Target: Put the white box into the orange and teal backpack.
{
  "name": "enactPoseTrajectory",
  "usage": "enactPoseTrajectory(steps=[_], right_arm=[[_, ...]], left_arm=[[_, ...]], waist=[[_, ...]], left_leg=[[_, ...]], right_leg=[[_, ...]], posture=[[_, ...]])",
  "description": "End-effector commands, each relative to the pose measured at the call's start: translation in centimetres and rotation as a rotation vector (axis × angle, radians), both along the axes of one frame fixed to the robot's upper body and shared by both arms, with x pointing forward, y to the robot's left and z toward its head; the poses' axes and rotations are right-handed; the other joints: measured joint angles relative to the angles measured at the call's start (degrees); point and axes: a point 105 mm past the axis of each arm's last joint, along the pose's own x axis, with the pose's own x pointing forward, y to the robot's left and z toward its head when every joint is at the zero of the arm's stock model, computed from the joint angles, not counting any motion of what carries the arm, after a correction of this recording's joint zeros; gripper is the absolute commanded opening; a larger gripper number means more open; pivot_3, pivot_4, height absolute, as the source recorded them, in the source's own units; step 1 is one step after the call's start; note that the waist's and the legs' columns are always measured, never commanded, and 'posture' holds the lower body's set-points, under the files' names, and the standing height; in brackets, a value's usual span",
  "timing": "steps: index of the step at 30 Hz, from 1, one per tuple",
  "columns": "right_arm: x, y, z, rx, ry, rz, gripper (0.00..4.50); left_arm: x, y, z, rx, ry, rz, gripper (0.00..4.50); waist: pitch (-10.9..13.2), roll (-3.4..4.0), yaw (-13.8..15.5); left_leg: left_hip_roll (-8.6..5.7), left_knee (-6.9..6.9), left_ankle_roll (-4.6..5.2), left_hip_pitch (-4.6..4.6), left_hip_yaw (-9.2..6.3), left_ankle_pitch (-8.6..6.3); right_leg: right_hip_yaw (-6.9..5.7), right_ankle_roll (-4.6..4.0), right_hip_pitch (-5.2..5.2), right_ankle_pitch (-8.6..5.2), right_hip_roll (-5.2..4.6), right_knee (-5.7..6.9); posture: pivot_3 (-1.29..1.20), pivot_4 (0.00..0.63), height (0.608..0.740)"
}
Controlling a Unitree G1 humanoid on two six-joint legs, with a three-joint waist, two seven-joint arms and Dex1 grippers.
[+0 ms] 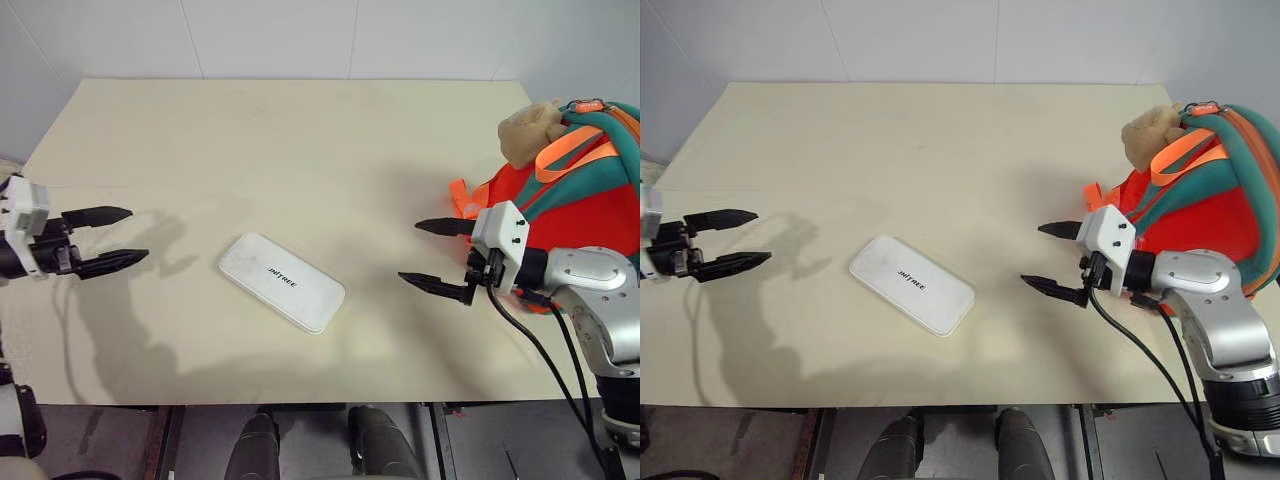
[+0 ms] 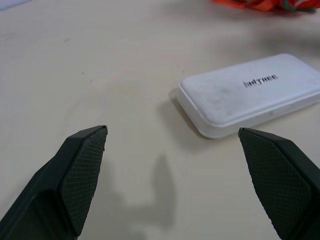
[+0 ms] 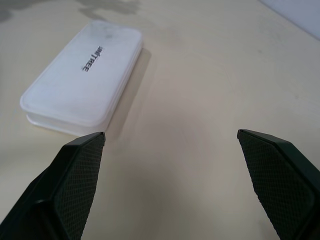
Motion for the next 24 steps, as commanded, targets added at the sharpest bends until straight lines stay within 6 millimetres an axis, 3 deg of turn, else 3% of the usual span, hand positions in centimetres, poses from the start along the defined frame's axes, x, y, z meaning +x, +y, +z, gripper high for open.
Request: enactPoseTrajectory(steps=[1,2,6,12,17,24], right_arm=[[-0.6,1.3,0.7,0.015,-0.033,0.03,4.47],[-0.7,1.5,0.4,0.014,-0.017,0.034,4.47],[-0.9,2.2,0.4,0.04,-0.024,0.041,3.63],[-1.0,2.3,-1.2,0.005,-0.006,0.001,1.6],[-1.4,2.8,-2.8,-0.031,0.022,-0.044,0.0],[-2.3,4.2,-4.7,-0.064,0.07,-0.031,0.0]], left_arm=[[0.6,-0.3,1.2,0.023,-0.058,0.022,4.5],[0.7,-0.6,1.2,0.015,-0.048,0.013,4.5],[1.5,-1.3,0.9,-0.035,-0.025,0.024,3.66],[1.9,-2.1,-0.6,-0.02,0.025,-0.005,1.8],[3.8,-3.2,-0.8,-0.056,0.002,0.015,0.19],[4.7,-5.4,-2.2,-0.085,0.052,-0.064,0.07]], waist=[[-0.01,-0.01,-0.13],[-0.01,-0.01,-0.11],[-0.01,-0.02,0.07],[-0.02,-0.02,0.2],[-0.02,-0.03,0.68],[-0.03,-0.05,1.08]], left_leg=[[0.0,-0.01,0.0,0.0,0.0,0.0],[0.0,-0.01,0.0,0.0,0.0,0.0],[0.0,0.01,0.0,0.0,0.0,0.0],[0.0,0.05,0.0,0.0,-0.01,0.0],[0.0,0.15,0.0,0.0,-0.01,0.0],[-0.01,0.37,0.03,-0.03,0.0,-0.02]], right_leg=[[0.0,0.0,-0.01,0.0,0.0,0.0],[0.0,0.0,-0.01,0.0,0.0,0.0],[0.0,0.02,0.01,0.01,0.0,0.01],[0.0,0.02,0.01,0.01,0.01,0.04],[0.0,0.03,0.02,0.02,0.02,0.07],[0.0,0.08,0.07,0.08,0.03,0.08]], posture=[[0.0,0.15,0.74],[0.0,0.15,0.74],[0.0,0.15,0.74],[0.0,0.15,0.74],[0.0,0.15,0.74],[0.0,0.15,0.74]])
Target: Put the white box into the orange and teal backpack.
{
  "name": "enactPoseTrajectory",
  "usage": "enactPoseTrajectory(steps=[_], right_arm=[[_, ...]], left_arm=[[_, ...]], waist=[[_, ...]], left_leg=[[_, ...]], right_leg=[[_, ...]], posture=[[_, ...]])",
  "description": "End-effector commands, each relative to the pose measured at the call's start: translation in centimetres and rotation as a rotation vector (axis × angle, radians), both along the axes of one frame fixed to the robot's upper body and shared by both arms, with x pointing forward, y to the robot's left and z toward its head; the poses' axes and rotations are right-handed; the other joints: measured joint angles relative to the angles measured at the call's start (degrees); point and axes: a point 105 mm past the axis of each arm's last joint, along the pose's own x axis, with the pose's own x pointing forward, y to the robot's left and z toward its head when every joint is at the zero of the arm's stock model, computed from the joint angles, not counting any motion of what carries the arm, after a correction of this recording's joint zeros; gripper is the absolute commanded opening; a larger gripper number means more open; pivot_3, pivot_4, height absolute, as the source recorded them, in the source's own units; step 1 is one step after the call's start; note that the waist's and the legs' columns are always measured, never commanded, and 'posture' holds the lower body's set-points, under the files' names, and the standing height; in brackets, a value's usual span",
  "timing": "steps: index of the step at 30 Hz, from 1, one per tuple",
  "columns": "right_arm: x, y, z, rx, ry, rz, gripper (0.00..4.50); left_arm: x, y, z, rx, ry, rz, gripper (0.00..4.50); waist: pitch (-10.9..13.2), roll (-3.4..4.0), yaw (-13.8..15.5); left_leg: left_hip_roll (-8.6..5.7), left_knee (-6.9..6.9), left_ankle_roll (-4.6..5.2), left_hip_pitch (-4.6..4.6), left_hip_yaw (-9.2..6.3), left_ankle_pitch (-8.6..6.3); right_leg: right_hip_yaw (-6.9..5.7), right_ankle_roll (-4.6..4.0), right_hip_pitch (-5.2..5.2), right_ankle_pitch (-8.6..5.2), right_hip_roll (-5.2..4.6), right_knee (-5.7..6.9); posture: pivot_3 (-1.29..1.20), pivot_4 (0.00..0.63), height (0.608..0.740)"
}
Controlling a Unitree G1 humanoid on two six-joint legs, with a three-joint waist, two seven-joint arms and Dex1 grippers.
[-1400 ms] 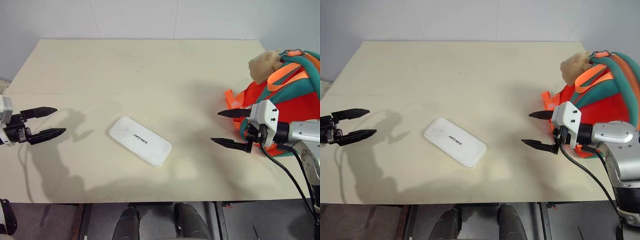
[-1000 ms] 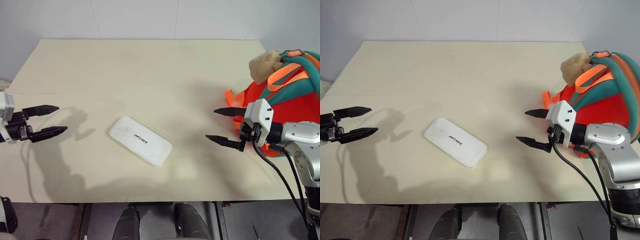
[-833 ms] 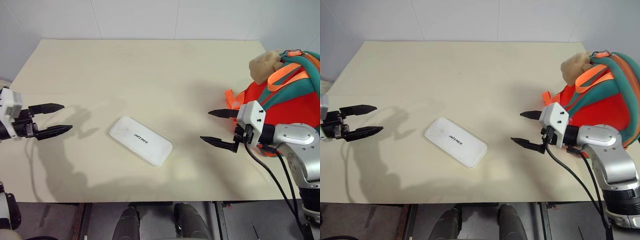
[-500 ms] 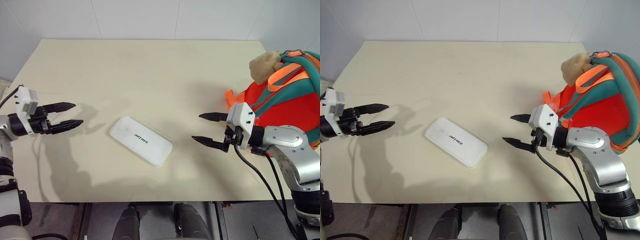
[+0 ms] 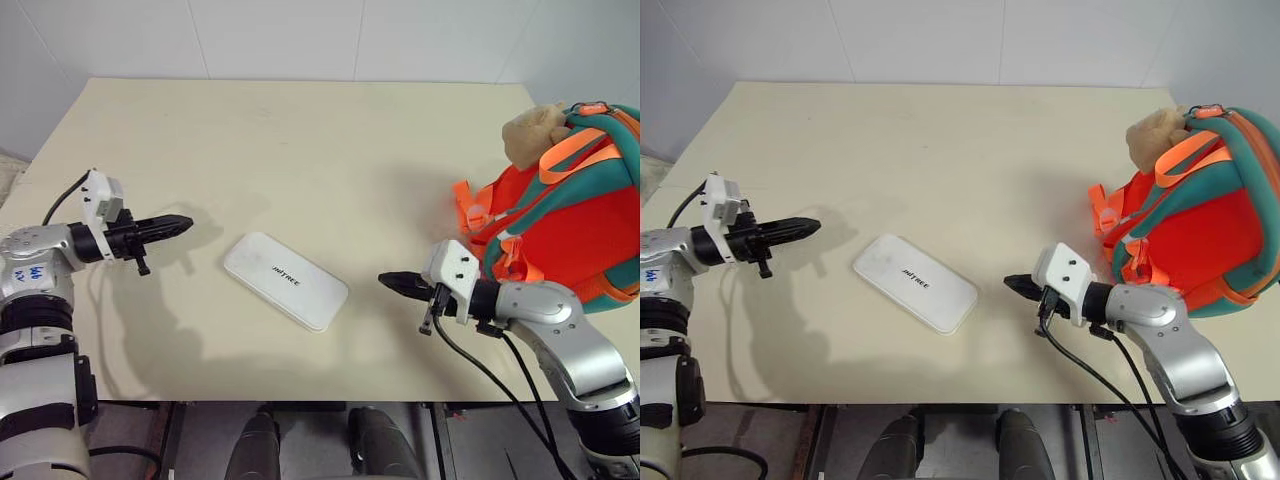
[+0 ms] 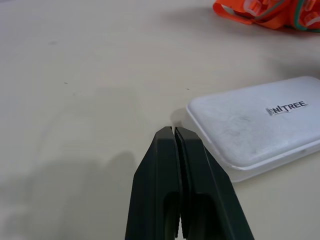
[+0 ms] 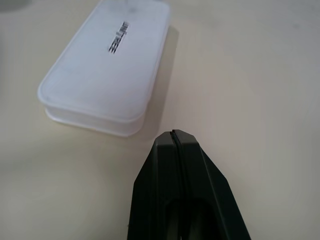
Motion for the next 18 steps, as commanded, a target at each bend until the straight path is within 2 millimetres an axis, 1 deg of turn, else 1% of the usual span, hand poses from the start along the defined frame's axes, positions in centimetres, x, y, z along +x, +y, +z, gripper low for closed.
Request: enactPoseTrajectory(steps=[1,3,5,7,11,15,18], right_arm=[[-0.7,1.0,0.1,-0.011,-0.018,0.022,0.0],[-0.9,1.5,-0.4,-0.026,0.004,0.032,0.0],[-1.1,1.8,-1.4,-0.066,0.042,0.044,0.0],[-1.0,2.0,-2.0,-0.103,0.046,0.041,0.0],[-0.8,2.8,-2.3,-0.11,0.044,0.057,0.0],[-0.4,3.5,-2.4,-0.127,0.025,0.066,0.0],[-0.3,4.1,-2.0,-0.119,0.015,0.085,0.0]], left_arm=[[0.4,-0.7,0.4,0.008,-0.017,-0.028,0.07],[0.9,-1.2,0.0,0.022,-0.01,-0.028,0.07],[1.4,-1.9,-0.5,0.037,0.002,-0.027,0.07],[1.8,-2.5,-0.8,0.054,-0.002,-0.02,0.07],[1.9,-3.7,-1.8,0.082,0.027,-0.067,0.07],[1.8,-4.2,-2.5,0.11,0.052,-0.096,0.07],[1.6,-4.3,-2.7,0.123,0.064,-0.118,0.07]], waist=[[0.0,0.0,0.05],[0.0,-0.01,0.21],[-0.01,-0.01,0.25],[-0.01,-0.01,0.26],[-0.01,-0.01,0.08],[-0.01,-0.02,0.04],[-0.01,-0.01,0.18]], left_leg=[[0.0,0.01,0.0,0.0,0.0,0.0],[0.0,0.04,0.0,-0.02,0.0,0.0],[0.0,0.08,0.0,-0.03,-0.01,0.0],[0.0,0.13,0.01,-0.05,-0.01,-0.01],[-0.01,0.24,0.05,-0.09,0.0,-0.03],[0.0,0.25,0.06,-0.09,-0.01,-0.04],[-0.01,0.28,0.07,-0.11,-0.01,-0.04]], right_leg=[[0.0,0.0,0.0,0.0,0.0,0.0],[0.0,0.01,0.01,0.01,0.0,0.0],[0.0,0.02,0.01,0.02,0.0,0.0],[0.0,0.03,0.02,0.03,0.0,0.0],[0.0,0.05,0.02,0.05,0.0,-0.02],[0.0,0.05,0.0,0.05,0.01,0.0],[0.0,0.06,0.01,0.06,0.01,0.0]], posture=[[0.0,0.15,0.74],[0.0,0.15,0.74],[0.0,0.15,0.74],[0.0,0.15,0.74],[0.0,0.15,0.74],[0.0,0.15,0.74],[0.0,0.15,0.74]])
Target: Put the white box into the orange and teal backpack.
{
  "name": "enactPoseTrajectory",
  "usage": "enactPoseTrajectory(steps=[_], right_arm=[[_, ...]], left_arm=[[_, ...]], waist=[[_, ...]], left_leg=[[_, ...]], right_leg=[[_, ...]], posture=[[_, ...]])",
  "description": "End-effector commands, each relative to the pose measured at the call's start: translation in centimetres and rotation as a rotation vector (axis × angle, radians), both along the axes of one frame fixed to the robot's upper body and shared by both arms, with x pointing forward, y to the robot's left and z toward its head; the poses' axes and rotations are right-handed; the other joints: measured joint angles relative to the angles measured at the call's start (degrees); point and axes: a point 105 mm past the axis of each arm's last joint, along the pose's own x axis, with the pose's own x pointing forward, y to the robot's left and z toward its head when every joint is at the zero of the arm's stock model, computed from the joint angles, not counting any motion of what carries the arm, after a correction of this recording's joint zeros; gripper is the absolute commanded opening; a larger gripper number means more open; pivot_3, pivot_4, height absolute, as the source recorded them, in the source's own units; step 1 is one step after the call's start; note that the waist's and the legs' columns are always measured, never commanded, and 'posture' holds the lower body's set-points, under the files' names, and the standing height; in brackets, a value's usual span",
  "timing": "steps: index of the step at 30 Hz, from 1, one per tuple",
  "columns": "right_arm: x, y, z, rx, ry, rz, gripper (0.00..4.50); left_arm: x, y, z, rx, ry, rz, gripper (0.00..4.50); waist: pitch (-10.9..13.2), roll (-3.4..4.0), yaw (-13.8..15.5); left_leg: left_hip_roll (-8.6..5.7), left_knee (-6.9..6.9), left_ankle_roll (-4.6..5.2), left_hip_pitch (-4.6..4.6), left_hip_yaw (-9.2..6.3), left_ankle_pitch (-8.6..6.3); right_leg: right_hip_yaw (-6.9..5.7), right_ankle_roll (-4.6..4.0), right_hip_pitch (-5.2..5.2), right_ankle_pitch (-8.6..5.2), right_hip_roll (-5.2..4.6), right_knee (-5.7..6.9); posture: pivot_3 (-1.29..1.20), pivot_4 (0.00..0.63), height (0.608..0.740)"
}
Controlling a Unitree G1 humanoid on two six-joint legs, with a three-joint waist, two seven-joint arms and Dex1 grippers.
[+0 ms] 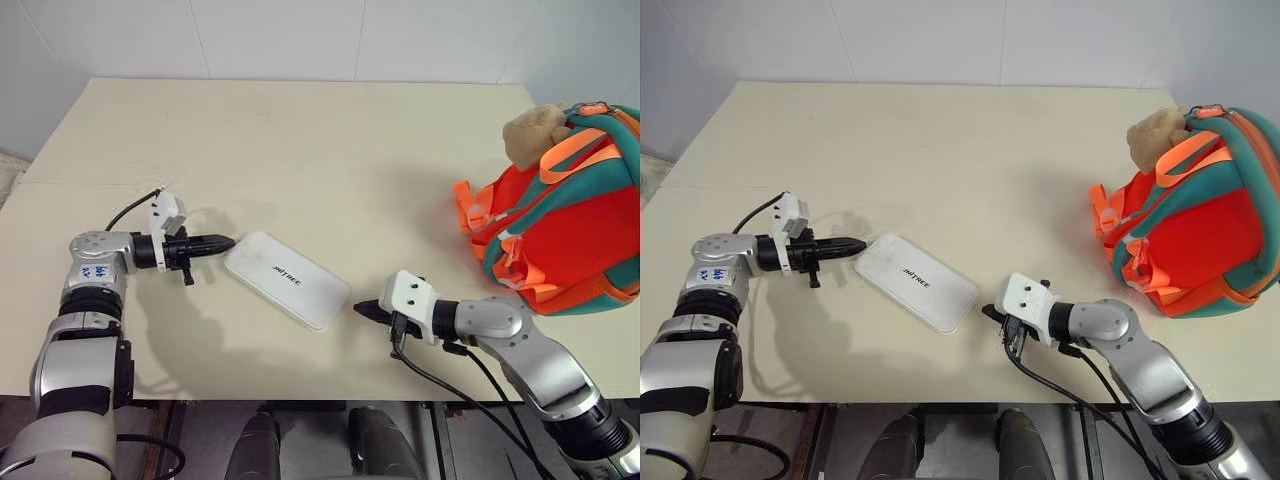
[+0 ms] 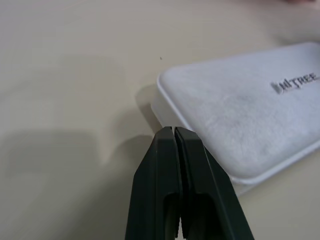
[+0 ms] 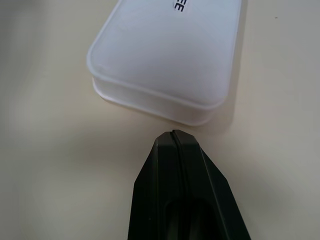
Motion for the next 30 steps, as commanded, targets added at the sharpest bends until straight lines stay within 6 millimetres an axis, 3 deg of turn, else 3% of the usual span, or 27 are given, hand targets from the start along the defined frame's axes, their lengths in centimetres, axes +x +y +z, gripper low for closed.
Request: enactPoseTrajectory(steps=[1,12,18,28,30], right_arm=[[0.0,1.0,0.9,0.013,-0.034,0.033,0.0],[0.4,2.0,1.3,0.03,-0.035,0.061,0.0],[0.5,0.8,1.9,0.017,-0.041,0.041,0.0],[-1.5,-0.5,2.5,-0.021,0.032,0.094,0.0],[-1.4,-0.7,1.9,-0.037,0.05,0.088,0.0]], left_arm=[[-0.1,-0.3,0.9,0.019,-0.026,-0.043,0.07],[-1.2,-0.5,0.5,0.038,-0.018,-0.114,0.07],[-1.5,-0.4,0.6,0.042,-0.03,-0.119,0.07],[-1.7,-0.1,0.9,0.051,-0.037,-0.119,0.07],[-1.7,-0.2,1.0,0.05,-0.039,-0.122,0.07]], waist=[[0.0,0.0,0.08],[0.0,0.0,0.06],[0.0,0.0,0.1],[0.0,0.0,-0.03],[0.0,0.0,0.0]], left_leg=[[0.0,0.0,0.0,0.0,0.0,0.0],[0.0,0.02,0.02,-0.04,-0.01,-0.02],[0.0,0.05,0.03,-0.05,-0.01,-0.02],[0.0,0.09,0.05,-0.07,-0.01,-0.03],[0.0,0.09,0.05,-0.07,-0.01,-0.03]], right_leg=[[0.0,0.0,0.0,0.0,0.0,0.0],[0.0,0.02,0.01,0.01,0.0,-0.02],[0.0,0.02,0.01,0.01,0.0,-0.01],[0.0,0.03,0.02,0.02,0.0,-0.04],[-0.01,0.02,0.01,0.02,0.0,-0.03]], posture=[[0.0,0.15,0.74],[0.0,0.15,0.74],[0.0,0.15,0.74],[0.0,0.15,0.74],[0.0,0.15,0.74]])
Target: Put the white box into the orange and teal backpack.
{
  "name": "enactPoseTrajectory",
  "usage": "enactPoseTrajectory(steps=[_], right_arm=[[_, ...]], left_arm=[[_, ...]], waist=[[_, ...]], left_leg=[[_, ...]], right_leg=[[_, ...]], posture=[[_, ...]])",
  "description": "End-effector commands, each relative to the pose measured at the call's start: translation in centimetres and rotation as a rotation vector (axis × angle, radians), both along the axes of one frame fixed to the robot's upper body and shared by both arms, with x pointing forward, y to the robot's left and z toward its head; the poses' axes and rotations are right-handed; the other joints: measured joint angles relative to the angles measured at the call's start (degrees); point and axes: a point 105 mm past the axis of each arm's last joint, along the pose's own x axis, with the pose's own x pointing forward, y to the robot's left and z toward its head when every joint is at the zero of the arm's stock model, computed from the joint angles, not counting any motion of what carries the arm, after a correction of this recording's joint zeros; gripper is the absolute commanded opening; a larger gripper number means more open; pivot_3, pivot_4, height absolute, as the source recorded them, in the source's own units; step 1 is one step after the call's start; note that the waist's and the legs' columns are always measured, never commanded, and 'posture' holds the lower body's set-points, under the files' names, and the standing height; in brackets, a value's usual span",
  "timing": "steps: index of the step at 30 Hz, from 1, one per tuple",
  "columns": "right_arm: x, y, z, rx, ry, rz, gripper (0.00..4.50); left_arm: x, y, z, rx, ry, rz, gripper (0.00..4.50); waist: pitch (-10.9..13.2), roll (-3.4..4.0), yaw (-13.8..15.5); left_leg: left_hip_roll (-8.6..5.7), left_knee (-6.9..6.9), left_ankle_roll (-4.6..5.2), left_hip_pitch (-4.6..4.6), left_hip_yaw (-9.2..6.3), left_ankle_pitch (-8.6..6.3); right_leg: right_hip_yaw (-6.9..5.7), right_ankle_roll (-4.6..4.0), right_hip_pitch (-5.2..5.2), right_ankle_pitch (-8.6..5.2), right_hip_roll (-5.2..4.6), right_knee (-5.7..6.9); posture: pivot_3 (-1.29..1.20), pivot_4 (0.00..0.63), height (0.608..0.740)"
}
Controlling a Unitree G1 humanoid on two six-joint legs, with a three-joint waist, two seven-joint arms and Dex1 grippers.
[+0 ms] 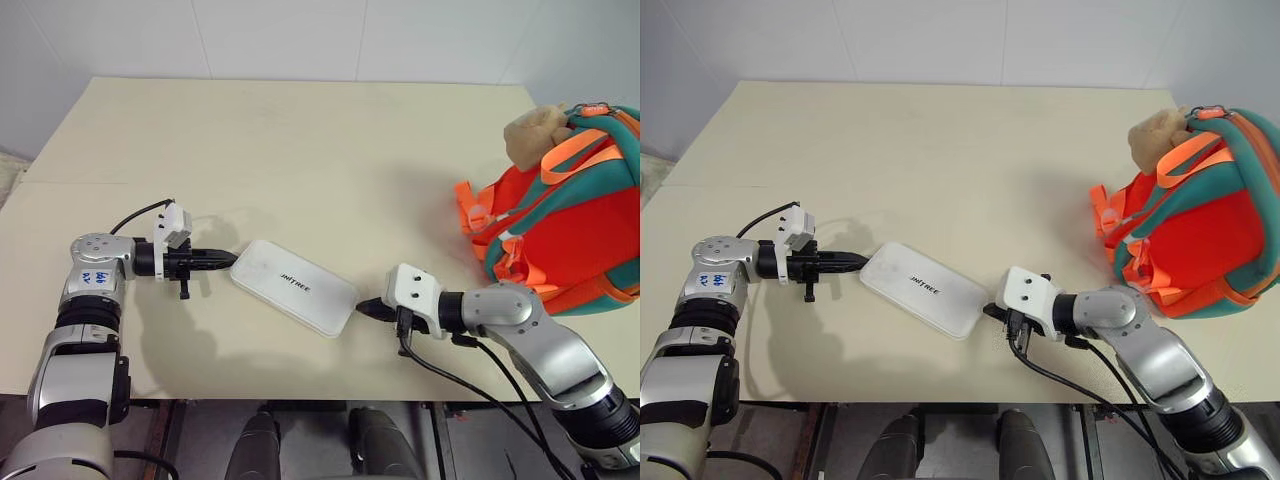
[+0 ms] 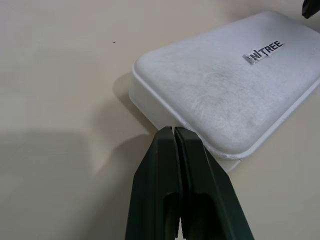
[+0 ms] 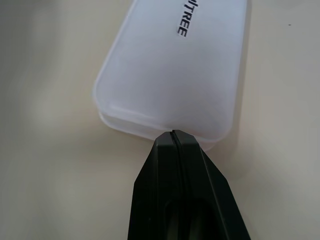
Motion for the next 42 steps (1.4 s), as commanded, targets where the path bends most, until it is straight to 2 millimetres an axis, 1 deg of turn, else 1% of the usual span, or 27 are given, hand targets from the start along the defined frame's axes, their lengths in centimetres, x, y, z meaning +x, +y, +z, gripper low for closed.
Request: enactPoseTrajectory(steps=[1,3,5,12,16,24,27,34,42], right_arm=[[-0.4,-0.1,0.1,-0.014,-0.005,0.019,0.0],[-0.2,0.0,-0.7,-0.034,0.001,0.018,0.0],[0.1,0.4,-0.9,-0.029,0.008,0.023,0.0],[0.8,1.5,-0.7,-0.001,-0.009,0.035,0.0],[0.9,1.9,-0.3,0.017,-0.025,0.049,0.0],[1.6,1.7,-0.1,0.011,-0.043,0.052,0.0],[1.9,1.5,0.0,0.003,-0.053,0.054,0.0],[2.4,1.2,0.0,-0.007,-0.067,0.055,0.0],[3.0,1.1,-0.1,-0.017,-0.085,0.051,0.0]], left_arm=[[0.0,0.3,1.4,-0.003,-0.049,-0.005,0.07],[0.0,0.2,1.4,-0.004,-0.049,-0.008,0.07],[0.1,0.0,1.4,-0.005,-0.05,-0.016,0.07],[-0.3,-0.3,1.4,-0.008,-0.043,-0.039,0.07],[-1.1,-0.2,1.3,-0.002,-0.02,-0.052,0.07],[-2.7,0.1,1.0,-0.006,0.025,-0.059,0.07],[-3.9,-0.1,0.9,-0.005,0.048,-0.08,0.07],[-5.5,-0.5,0.7,0.003,0.097,-0.098,0.07],[-6.5,-0.9,0.4,0.016,0.13,-0.105,0.07]], waist=[[0.0,0.0,0.06],[0.0,0.0,0.1],[0.0,0.0,0.1],[0.0,0.0,0.05],[0.0,0.0,-0.07],[0.0,0.0,0.05],[0.0,0.01,0.0],[0.01,0.01,0.04],[0.01,0.01,0.04]], left_leg=[[0.0,0.0,0.0,0.0,-0.01,0.0],[0.0,0.01,0.0,-0.01,0.0,0.0],[0.0,0.01,0.0,-0.01,0.0,0.0],[0.0,0.01,0.0,-0.03,-0.01,0.0],[0.0,0.0,0.0,-0.03,0.0,0.0],[0.0,0.01,0.01,-0.03,0.0,-0.01],[0.0,0.0,0.01,-0.03,0.0,-0.01],[0.01,-0.01,0.01,-0.03,0.0,-0.01],[0.01,-0.01,0.0,-0.03,0.01,-0.02]], right_leg=[[0.0,0.0,0.0,0.0,0.0,0.0],[0.0,0.0,0.0,0.0,0.0,-0.01],[0.0,0.0,0.0,0.0,0.0,-0.02],[0.0,0.0,-0.01,0.01,0.0,-0.02],[0.0,0.0,-0.02,0.01,0.0,-0.03],[0.01,-0.02,-0.01,0.02,0.0,-0.03],[0.02,-0.03,-0.01,0.02,0.0,-0.06],[0.02,-0.05,-0.01,0.02,0.0,-0.08],[0.02,-0.07,-0.01,0.01,-0.01,-0.12]], posture=[[0.0,0.15,0.74],[0.0,0.15,0.74],[0.0,0.15,0.74],[0.0,0.15,0.74],[0.0,0.15,0.74],[0.0,0.15,0.74],[0.0,0.15,0.74],[0.0,0.15,0.74],[0.0,0.15,0.74]])
